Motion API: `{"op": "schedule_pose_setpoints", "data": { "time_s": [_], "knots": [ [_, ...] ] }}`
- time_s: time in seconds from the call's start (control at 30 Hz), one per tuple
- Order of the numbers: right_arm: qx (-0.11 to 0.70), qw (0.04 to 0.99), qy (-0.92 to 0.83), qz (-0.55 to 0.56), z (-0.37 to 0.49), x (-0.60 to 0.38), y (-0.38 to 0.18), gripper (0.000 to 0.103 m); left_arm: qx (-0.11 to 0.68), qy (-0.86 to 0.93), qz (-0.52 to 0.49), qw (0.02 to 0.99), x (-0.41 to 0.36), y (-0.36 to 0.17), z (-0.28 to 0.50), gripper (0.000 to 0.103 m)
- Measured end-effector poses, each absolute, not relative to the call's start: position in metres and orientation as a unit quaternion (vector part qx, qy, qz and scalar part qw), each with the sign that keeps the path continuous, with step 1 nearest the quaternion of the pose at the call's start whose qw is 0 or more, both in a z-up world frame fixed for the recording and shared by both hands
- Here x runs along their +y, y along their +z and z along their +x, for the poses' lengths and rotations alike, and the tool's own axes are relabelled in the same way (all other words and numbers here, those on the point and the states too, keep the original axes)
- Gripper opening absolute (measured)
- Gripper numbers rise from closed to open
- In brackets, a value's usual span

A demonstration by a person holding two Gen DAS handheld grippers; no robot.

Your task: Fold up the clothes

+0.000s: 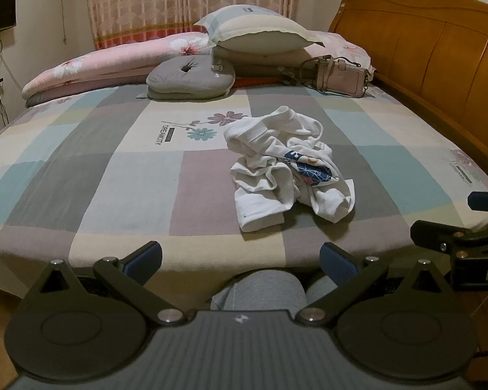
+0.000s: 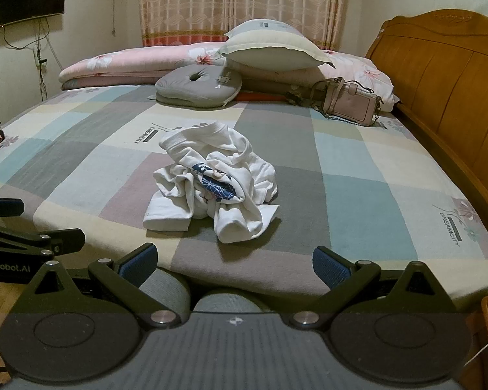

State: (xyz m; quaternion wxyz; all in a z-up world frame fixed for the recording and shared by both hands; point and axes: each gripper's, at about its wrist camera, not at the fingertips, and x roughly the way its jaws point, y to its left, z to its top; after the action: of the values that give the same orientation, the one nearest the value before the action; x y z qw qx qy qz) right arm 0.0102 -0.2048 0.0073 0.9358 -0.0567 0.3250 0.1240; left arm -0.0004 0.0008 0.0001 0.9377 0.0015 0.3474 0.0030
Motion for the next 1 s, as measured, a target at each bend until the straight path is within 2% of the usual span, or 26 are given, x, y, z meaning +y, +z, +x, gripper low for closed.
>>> {"op": "schedule_pose_setpoints", "data": {
  "time_s": [1.0],
  "knots": [
    [0.325, 0.936, 0.125, -0.058, 0.0089, -0.2054, 0.0063, 0.103, 0.347, 0.005, -0.002, 0.938, 0.0004, -0.0031, 0.0, 0.102]
  ]
}}
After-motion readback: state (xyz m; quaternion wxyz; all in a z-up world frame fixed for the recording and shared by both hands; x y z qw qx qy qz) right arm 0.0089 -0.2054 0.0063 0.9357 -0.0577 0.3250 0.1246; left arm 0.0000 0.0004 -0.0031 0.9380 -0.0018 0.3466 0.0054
